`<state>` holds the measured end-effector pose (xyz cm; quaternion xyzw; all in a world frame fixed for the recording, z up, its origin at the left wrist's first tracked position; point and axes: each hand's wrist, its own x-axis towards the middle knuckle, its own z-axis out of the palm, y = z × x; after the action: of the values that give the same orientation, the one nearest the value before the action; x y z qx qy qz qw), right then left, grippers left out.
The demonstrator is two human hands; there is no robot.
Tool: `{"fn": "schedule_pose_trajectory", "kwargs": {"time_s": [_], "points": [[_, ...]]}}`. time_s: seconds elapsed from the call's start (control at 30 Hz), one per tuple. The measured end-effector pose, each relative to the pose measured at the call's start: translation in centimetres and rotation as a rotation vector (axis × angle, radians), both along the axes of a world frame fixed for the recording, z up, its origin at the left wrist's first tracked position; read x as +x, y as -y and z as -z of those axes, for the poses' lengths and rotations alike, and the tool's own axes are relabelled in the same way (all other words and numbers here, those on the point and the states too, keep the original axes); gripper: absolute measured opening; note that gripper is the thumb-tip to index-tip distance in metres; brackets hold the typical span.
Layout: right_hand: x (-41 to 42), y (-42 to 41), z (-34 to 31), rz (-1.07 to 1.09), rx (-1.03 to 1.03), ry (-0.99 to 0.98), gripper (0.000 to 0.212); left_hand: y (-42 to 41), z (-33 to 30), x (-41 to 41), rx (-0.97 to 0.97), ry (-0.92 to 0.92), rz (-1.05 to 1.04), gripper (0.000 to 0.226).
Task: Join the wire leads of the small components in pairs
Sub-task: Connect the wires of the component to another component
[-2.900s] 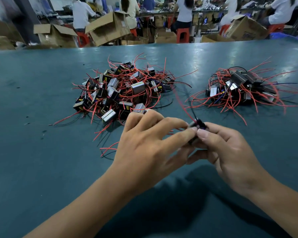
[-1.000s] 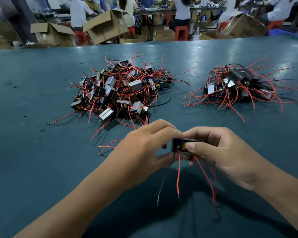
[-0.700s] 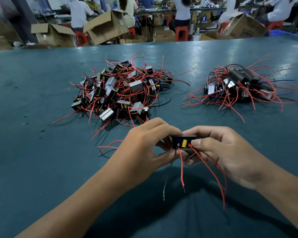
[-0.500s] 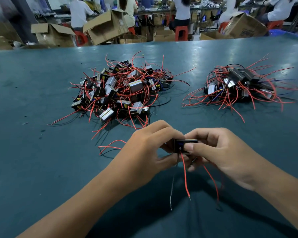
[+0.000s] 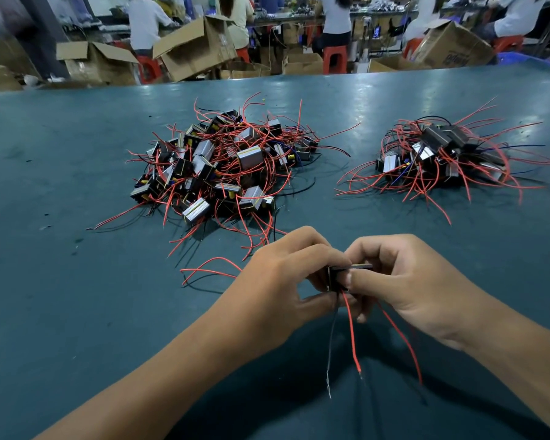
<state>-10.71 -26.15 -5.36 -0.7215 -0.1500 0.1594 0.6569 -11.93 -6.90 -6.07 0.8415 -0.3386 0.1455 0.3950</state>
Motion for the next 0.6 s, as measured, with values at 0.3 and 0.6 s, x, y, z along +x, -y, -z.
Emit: {"fn": "schedule_pose_trajectory", "kwargs": {"time_s": [0.3, 0.6], "points": [[0.3, 2.1, -1.3, -0.054, -0.092, -0.188, 0.042, -0.6, 0.2, 0.8, -0.077, -0.133, -0.052, 0.027], [0.4, 2.1, -1.2, -0.037, -0.173, -0.099, 0.014, -0.9, 0.5, 1.0, -0.091, -0.238, 0.001, 0.035]]}}
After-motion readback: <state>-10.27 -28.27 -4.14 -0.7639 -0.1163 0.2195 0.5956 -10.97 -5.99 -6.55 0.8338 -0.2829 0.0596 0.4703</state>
